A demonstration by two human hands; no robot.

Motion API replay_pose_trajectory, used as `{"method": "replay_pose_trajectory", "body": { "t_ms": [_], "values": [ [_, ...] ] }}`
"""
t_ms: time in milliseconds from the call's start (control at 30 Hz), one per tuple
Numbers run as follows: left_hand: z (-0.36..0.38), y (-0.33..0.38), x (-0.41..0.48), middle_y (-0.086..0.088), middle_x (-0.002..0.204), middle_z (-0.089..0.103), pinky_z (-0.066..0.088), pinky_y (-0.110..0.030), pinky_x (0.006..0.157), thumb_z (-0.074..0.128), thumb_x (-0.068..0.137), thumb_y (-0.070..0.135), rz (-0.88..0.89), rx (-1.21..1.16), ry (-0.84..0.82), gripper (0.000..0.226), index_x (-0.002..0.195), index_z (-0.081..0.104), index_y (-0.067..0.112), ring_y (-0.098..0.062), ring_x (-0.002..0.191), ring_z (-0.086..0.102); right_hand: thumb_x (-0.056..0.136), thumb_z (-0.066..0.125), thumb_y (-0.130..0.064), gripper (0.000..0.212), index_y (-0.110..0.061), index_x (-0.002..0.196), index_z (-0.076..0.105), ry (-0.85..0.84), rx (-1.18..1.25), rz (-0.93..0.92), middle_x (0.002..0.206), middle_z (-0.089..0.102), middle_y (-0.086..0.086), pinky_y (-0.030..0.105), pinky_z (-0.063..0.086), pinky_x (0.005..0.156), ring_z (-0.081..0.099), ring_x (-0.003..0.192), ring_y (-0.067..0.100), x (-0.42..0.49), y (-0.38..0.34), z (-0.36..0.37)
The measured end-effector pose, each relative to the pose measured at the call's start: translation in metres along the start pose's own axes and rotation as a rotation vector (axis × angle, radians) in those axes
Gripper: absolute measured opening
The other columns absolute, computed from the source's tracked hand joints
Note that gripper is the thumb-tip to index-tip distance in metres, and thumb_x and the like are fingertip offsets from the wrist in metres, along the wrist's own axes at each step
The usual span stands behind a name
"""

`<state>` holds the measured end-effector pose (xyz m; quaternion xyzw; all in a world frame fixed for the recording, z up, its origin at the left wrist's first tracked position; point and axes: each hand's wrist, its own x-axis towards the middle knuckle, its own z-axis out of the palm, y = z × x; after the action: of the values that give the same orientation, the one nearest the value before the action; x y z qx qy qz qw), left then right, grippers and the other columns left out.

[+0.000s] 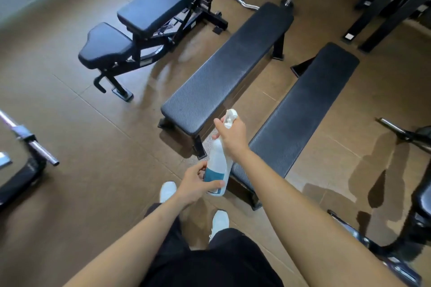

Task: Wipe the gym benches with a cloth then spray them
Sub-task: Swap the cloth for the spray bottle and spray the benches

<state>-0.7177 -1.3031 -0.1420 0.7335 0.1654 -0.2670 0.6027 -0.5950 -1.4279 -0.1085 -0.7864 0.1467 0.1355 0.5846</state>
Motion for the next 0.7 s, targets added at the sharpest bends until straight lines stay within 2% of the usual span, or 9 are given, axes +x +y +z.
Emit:
{"method": "replay_pose_trajectory", "body": {
  "t_ms": [100,200,333,400,500,600,700],
  "values": [
    [-0.026,-0.010,0.006,0.014,0.122,0.065,0.054,-0.012,0.080,0.092,0.073,0.033,0.007,0.033,-0.008,0.066,0.129,0.058,0.030,-0.011,0.113,0.064,0.097,0.062,-0.032,0.026,-0.006,0.099,0.061,0.047,-0.043,0.036,0.076,0.072,0.010,0.027,0.051,0.064,0.067,0.058,0.007,-0.003,-0.007,0.022],
    [-0.062,-0.017,0.017,0.013,0.126,0.063,0.056,-0.017,0.086,0.092,0.071,0.039,0.000,0.041,-0.041,0.071,0.132,0.056,0.030,-0.011,0.115,0.063,0.096,0.064,-0.031,0.018,-0.014,0.099,0.059,0.029,-0.067,0.040,0.084,0.071,0.007,0.028,0.056,0.069,0.070,0.064,0.009,0.004,-0.021,0.054],
    [-0.118,-0.024,0.031,0.012,0.125,0.064,0.055,-0.011,0.074,0.092,0.073,0.036,0.006,-0.030,-0.109,0.068,0.131,0.056,0.027,-0.009,0.114,0.064,0.095,0.066,-0.029,0.025,-0.014,0.114,0.059,0.036,-0.081,0.056,0.098,0.071,0.006,0.025,0.055,0.070,0.072,0.067,0.013,0.020,-0.047,0.109],
    [-0.149,-0.028,0.037,0.012,0.125,0.064,0.053,-0.010,0.072,0.091,0.073,0.037,0.005,-0.028,-0.133,0.069,0.132,0.056,0.026,-0.009,0.114,0.064,0.096,0.063,-0.028,0.022,-0.009,0.108,0.061,0.090,-0.128,0.084,0.088,0.071,0.009,0.027,0.054,0.067,0.070,0.061,0.010,0.026,-0.058,0.142],
    [-0.201,-0.035,0.044,0.013,0.127,0.063,0.051,-0.011,0.076,0.090,0.073,0.043,0.000,0.023,-0.165,0.070,0.131,0.055,0.028,-0.009,0.115,0.062,0.098,0.060,-0.026,0.022,-0.004,0.099,0.062,0.154,-0.146,0.174,0.078,0.067,0.007,0.038,0.058,0.072,0.070,0.059,0.012,0.031,-0.074,0.190],
    [-0.252,-0.041,0.051,0.010,0.123,0.066,0.055,-0.020,0.086,0.091,0.070,0.046,0.015,0.034,-0.195,0.070,0.128,0.057,0.027,-0.012,0.113,0.064,0.098,0.061,-0.026,0.022,-0.004,0.100,0.061,0.155,-0.131,0.219,0.081,0.067,0.009,0.035,0.057,0.067,0.069,0.056,0.010,0.037,-0.094,0.234],
    [-0.293,-0.045,0.061,0.009,0.122,0.067,0.060,-0.037,0.095,0.087,0.053,0.068,-0.021,0.026,-0.176,0.089,0.127,0.058,0.029,-0.014,0.111,0.066,0.096,0.065,-0.024,0.015,-0.013,0.102,0.058,0.091,-0.077,0.205,0.084,0.066,0.002,0.026,0.055,0.062,0.069,0.056,0.009,0.048,-0.113,0.269]
  ]
}}
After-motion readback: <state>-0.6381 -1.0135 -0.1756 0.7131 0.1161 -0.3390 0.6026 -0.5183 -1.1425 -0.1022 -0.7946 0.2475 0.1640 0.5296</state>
